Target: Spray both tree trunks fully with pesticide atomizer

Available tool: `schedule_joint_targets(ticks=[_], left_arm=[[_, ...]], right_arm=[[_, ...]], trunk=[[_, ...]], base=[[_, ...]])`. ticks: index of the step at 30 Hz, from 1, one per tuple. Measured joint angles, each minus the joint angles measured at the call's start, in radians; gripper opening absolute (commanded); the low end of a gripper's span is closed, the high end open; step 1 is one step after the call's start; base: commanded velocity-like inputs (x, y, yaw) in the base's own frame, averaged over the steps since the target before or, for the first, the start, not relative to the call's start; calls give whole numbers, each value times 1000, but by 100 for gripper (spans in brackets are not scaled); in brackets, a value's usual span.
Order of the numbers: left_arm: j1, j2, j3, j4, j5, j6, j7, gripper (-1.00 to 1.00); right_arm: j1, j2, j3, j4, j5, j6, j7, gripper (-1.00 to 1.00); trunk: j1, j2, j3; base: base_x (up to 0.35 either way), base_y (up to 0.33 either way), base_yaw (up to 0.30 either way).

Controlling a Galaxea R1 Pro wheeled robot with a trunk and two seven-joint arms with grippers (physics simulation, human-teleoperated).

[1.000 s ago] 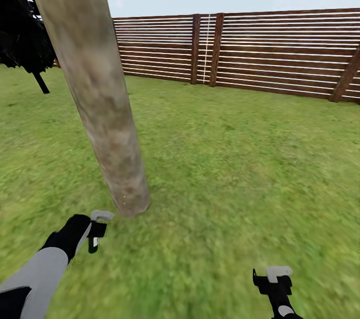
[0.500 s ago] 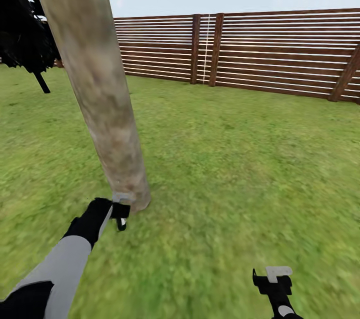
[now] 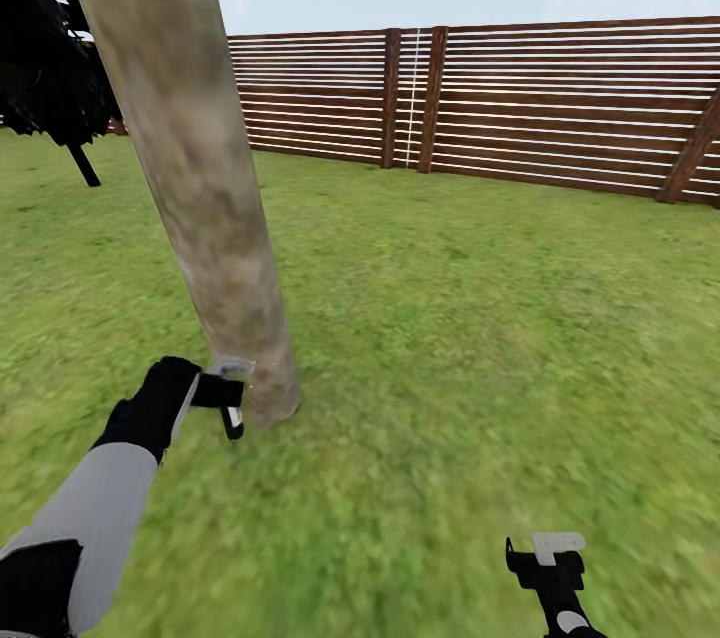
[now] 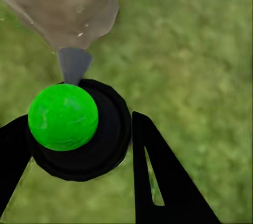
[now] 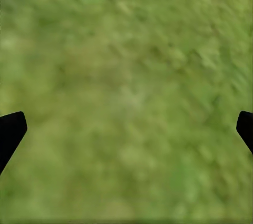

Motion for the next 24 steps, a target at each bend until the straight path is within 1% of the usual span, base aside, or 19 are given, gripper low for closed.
schedule_joint_targets(ticks=[1,2,3,4,5,6,7,8,9,10,11,12,14,15,16,18,20,23,24], left_arm=[[0,26,0,-11,-5,0,-7,-100],[0,57,-1,-18,-8,0,-16,-100],[1,81,-2,-21,-3,1,-34,-100],[3,94,-4,-24,0,2,-62,-100],[4,92,-12,-26,2,3,-72,-100],[4,90,-33,-26,1,4,-75,-100],[4,85,-66,-29,5,5,-77,-100],[3,80,-86,-34,3,4,-78,-100],[1,55,-114,-59,9,6,-80,-100],[0,35,-121,-75,11,8,-79,-100],[-3,17,-126,-100,5,8,-79,-100],[-6,12,-127,-116,-4,13,-79,-100],[-13,21,-126,-137,-12,62,-80,-100],[-15,33,-124,-157,-16,76,-80,-100],[-15,46,-124,-171,-14,81,-80,-100],[-12,60,-122,-184,-9,87,-81,-100],[-12,69,-110,-190,-13,88,-78,-100],[-5,92,-99,-191,-13,88,-77,-100],[-2,103,-98,-191,-17,86,-76,-100]], right_arm=[[0,0,0,0,0,0,0,100],[0,0,0,0,0,0,0,100],[0,0,0,0,0,0,0,100],[0,0,0,0,0,0,0,100],[0,0,0,0,0,0,0,100],[0,0,0,0,0,0,0,100],[0,0,0,0,0,0,0,100],[0,0,0,0,0,0,0,100],[0,0,0,0,0,0,0,100],[0,0,0,0,0,0,0,100],[0,0,0,0,0,0,0,100],[0,0,0,0,0,0,0,100],[0,0,0,-1,0,-1,0,100],[0,0,0,-1,0,-1,0,100],[0,0,0,-1,0,-1,0,100],[0,0,0,-1,0,-1,0,100],[0,-1,0,-1,0,0,0,100],[0,-2,0,-1,0,-1,0,100],[0,-2,0,0,1,0,0,100]], trunk=[[0,0,0],[0,0,0],[0,0,0],[0,0,0],[0,0,0],[0,0,0],[0,0,0],[0,0,0],[0,0,0],[0,0,0],[0,0,0],[0,0,0],[0,0,0],[0,0,0],[0,0,0],[0,0,0],[0,0,0],[0,0,0],[0,0,0]], base=[[0,0,0],[0,0,0],[0,0,0],[0,0,24],[0,0,117],[0,0,193],[0,0,223],[0,0,259],[0,0,268],[0,0,269],[0,0,228],[0,0,123],[0,0,36],[0,0,11],[0,0,5],[0,0,1],[0,0,0],[0,0,0],[65,-20,0]])
